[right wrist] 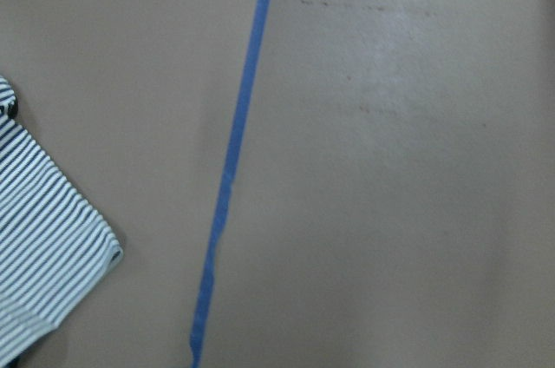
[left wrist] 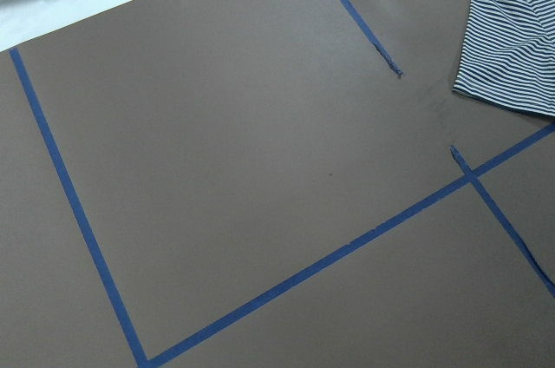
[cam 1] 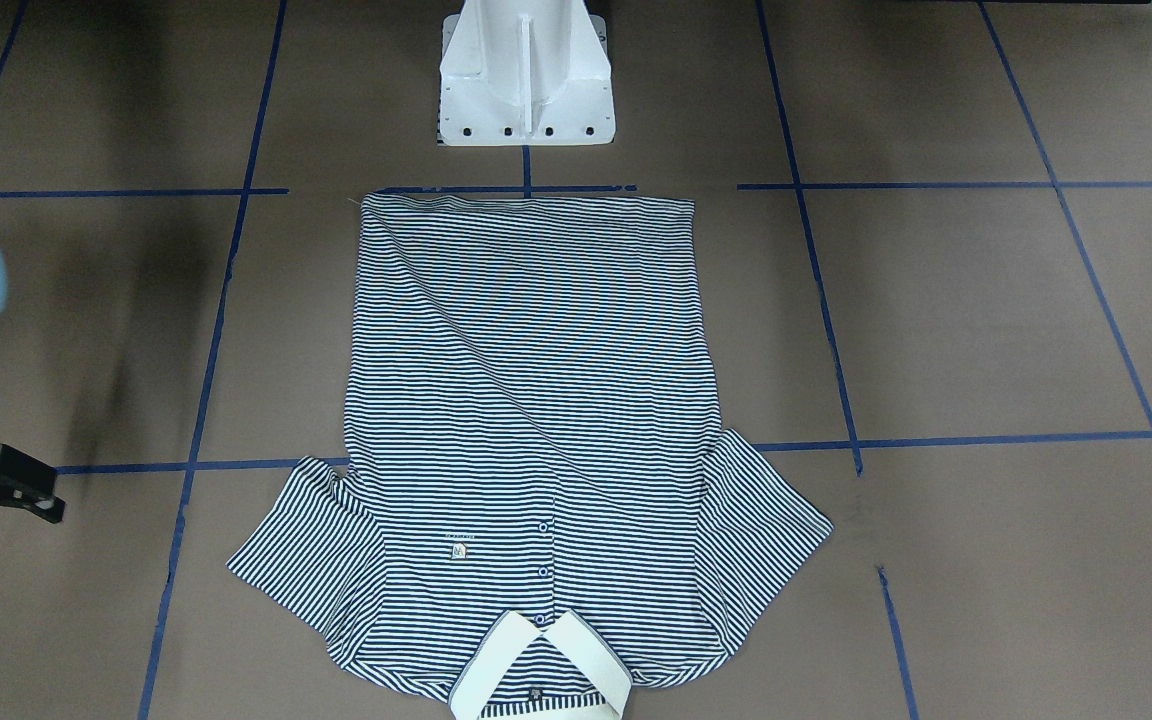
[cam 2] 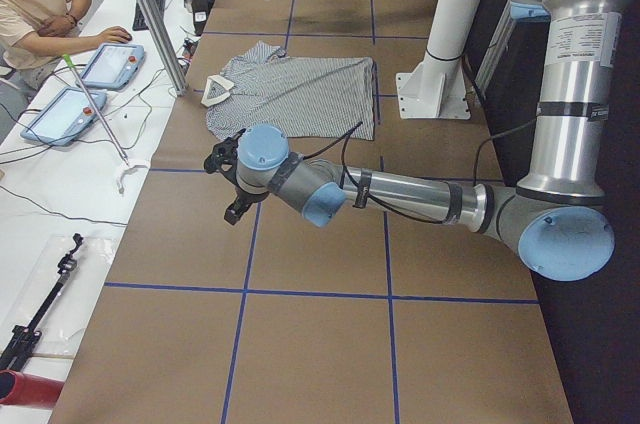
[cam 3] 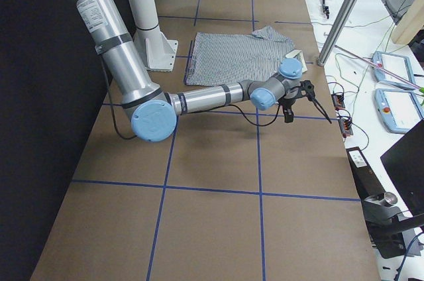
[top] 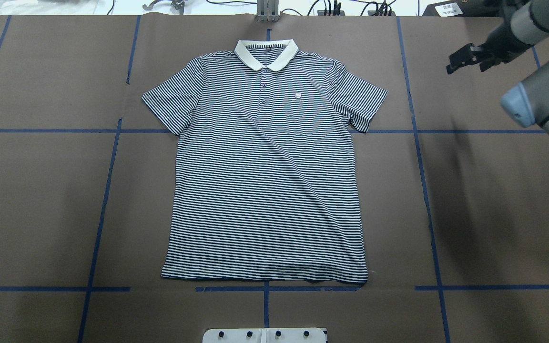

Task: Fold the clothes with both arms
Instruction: 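Move the right gripper toward the shirt's shoulder near the collar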

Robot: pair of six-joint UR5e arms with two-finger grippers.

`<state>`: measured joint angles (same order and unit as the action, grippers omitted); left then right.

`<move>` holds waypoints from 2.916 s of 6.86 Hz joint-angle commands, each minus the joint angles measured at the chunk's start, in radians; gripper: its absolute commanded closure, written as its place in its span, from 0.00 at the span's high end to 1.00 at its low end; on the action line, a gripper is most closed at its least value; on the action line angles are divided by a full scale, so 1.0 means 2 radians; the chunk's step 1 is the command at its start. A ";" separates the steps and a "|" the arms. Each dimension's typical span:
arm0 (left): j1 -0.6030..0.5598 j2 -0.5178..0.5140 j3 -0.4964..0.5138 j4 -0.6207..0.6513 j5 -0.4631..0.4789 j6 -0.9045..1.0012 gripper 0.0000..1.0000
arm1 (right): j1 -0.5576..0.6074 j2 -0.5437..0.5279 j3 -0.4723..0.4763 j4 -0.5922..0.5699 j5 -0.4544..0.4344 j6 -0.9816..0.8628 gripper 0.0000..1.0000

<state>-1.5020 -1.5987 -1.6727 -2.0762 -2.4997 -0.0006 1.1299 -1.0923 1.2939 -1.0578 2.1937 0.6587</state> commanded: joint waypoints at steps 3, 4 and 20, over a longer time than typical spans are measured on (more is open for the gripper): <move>-0.001 0.016 -0.025 -0.043 -0.011 -0.049 1.00 | -0.085 0.030 -0.025 0.076 -0.100 0.181 0.92; 0.000 0.015 -0.026 -0.043 -0.011 -0.050 1.00 | -0.093 0.044 -0.048 0.076 -0.104 0.184 0.90; 0.000 0.009 -0.019 -0.109 -0.010 -0.105 1.00 | -0.175 0.116 -0.032 0.069 -0.144 0.328 0.00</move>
<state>-1.5004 -1.5826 -1.7076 -2.2947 -2.5205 -0.2085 0.8277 -0.8954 1.2201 -0.9146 1.9451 1.2294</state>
